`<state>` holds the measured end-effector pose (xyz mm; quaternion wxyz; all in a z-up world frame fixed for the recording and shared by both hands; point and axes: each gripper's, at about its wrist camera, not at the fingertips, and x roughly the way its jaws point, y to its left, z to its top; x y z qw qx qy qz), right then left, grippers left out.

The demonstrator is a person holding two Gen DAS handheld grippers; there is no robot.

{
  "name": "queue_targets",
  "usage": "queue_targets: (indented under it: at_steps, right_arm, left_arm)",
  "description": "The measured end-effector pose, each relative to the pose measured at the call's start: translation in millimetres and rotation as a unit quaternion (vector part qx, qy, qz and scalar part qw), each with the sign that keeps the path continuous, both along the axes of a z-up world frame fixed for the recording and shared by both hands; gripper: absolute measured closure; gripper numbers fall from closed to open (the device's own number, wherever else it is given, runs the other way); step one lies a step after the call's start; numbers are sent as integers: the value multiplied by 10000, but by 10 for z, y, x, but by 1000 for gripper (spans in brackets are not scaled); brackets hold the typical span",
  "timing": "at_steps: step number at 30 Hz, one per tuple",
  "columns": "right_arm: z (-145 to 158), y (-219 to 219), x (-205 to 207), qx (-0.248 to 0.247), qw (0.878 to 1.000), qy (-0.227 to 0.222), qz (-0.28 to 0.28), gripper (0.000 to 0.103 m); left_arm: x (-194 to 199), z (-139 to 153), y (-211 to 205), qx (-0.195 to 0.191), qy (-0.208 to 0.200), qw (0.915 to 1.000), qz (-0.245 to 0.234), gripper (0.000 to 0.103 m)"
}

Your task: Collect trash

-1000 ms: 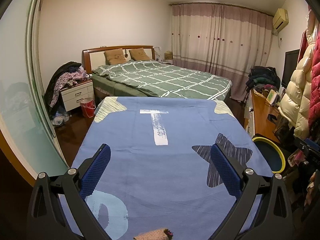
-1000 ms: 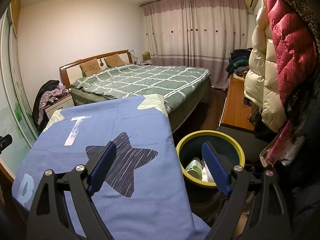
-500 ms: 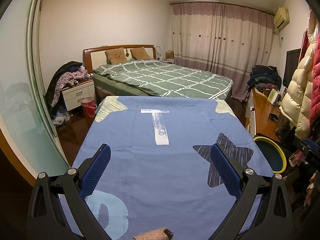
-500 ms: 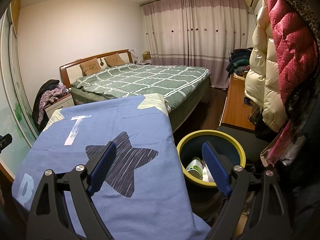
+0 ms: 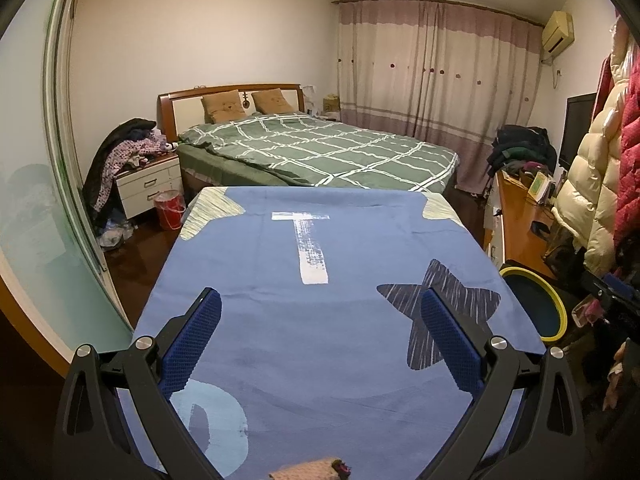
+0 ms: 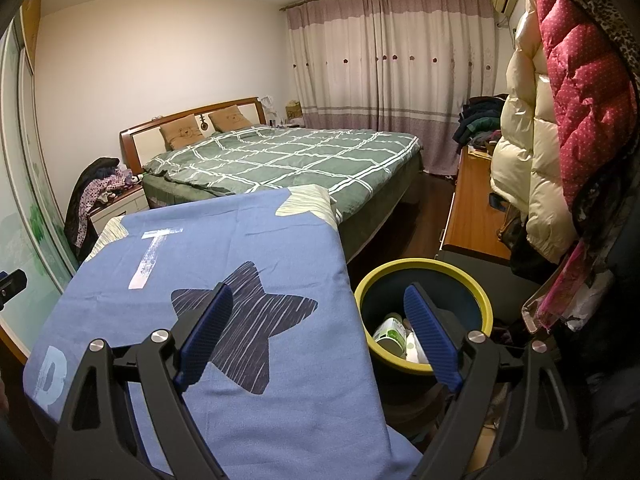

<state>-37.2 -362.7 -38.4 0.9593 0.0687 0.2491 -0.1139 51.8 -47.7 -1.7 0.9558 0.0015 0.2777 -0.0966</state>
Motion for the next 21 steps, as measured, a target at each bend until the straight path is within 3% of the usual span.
queue_targets:
  at_steps: [14, 17, 21]
  right_arm:
    - [-42, -8, 58, 54, 9999, 87, 36, 20]
    - [-70, -24, 150, 124, 9997, 157, 134, 19]
    - [-160, -68, 559, 465, 9973, 319, 461, 12]
  left_arm:
    - [54, -36, -47, 168, -44, 9998, 36, 5]
    - [182, -112, -30, 51, 218, 9997, -61, 5]
    - [670, -363, 49, 11, 656, 9978, 10, 5]
